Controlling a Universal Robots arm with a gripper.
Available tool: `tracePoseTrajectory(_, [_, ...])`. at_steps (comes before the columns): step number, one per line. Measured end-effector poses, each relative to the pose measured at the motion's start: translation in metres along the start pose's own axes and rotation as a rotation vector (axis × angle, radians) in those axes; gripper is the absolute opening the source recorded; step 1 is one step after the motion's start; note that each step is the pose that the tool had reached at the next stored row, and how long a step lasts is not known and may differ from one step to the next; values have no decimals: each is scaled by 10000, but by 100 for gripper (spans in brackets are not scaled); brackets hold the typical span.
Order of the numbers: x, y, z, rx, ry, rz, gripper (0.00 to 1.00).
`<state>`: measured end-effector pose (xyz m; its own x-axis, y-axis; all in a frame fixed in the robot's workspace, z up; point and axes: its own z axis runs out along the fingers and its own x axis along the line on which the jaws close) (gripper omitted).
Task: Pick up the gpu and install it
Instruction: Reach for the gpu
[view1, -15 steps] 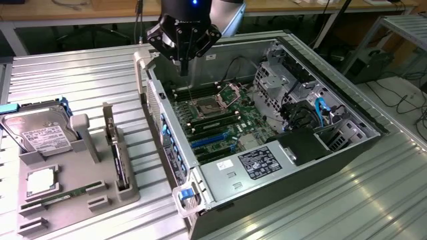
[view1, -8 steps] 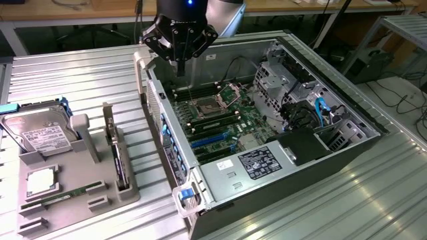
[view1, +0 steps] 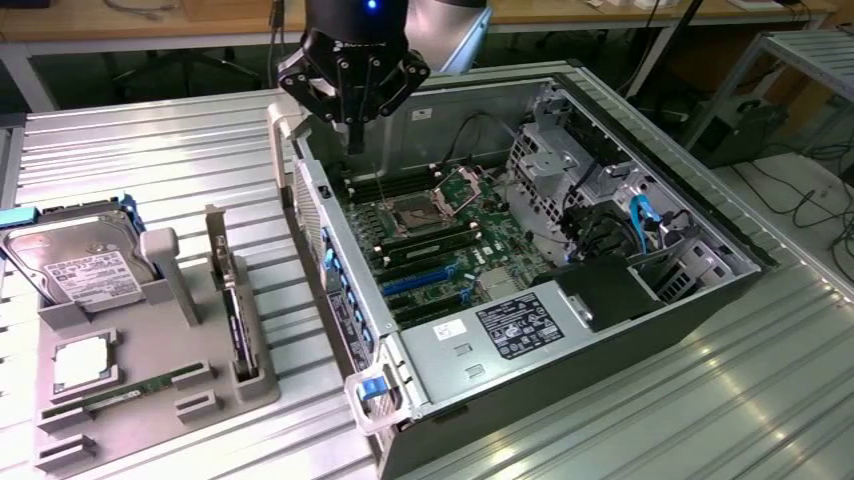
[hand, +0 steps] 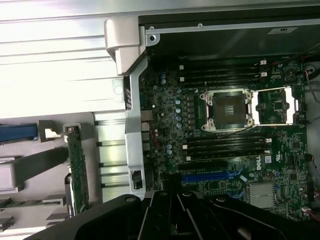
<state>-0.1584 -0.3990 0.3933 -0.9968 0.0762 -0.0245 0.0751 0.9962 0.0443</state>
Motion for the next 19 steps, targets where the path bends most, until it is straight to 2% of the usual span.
tracePoseTrajectory(19, [165,-13,-5,0,0,1,11])
